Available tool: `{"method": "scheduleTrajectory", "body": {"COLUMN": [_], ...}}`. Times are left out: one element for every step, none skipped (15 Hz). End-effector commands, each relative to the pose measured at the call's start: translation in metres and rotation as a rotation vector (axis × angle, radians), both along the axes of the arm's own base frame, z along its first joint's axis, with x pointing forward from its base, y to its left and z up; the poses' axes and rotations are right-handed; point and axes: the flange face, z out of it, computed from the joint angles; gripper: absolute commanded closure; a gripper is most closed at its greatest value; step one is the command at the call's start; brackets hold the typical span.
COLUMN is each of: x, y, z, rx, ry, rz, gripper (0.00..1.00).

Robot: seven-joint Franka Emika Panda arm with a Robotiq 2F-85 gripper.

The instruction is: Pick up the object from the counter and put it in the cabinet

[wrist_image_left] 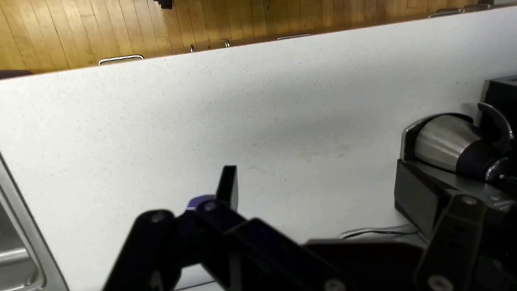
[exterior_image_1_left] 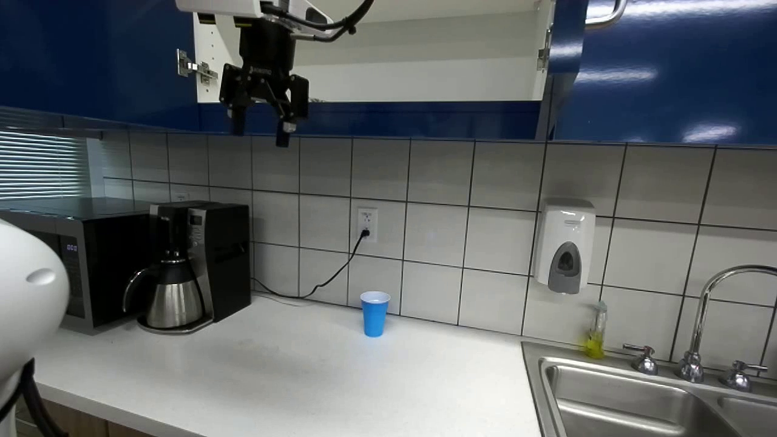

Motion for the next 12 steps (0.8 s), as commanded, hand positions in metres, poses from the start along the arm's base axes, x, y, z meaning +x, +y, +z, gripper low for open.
{"method": "scheduleTrajectory", "body": {"x": [-0.009,-0.01,-0.01,-0.01,-0.011,-0.012,-0.007,-0.008,-0.009,-0.009,-0.009,-0.009], "y": [0.003,0.005,0.007,0.008,0.011,0.013,0.011,0.012,0.013,0.014,0.014,0.014], "z": [-0.036,-0.046,-0.057,-0.065,-0.074,-0.081,-0.071,-0.078,-0.081,-0.082,-0.082,-0.082], "rx": [-0.036,-0.041,-0.05,-0.053,-0.056,-0.052,-0.024,-0.025,-0.026,-0.027,-0.027,-0.027], "ry": [0.061,0.08,0.095,0.116,0.13,0.143,0.144,0.155,0.162,0.163,0.163,0.163], "rz": [0.03,0.033,0.038,0.043,0.039,0.041,0.027,0.03,0.032,0.033,0.033,0.033], "gripper": [0.0,0.0,0.0,0.0,0.0,0.0,0.0,0.0,0.0,0.0,0.0,0.0]}}
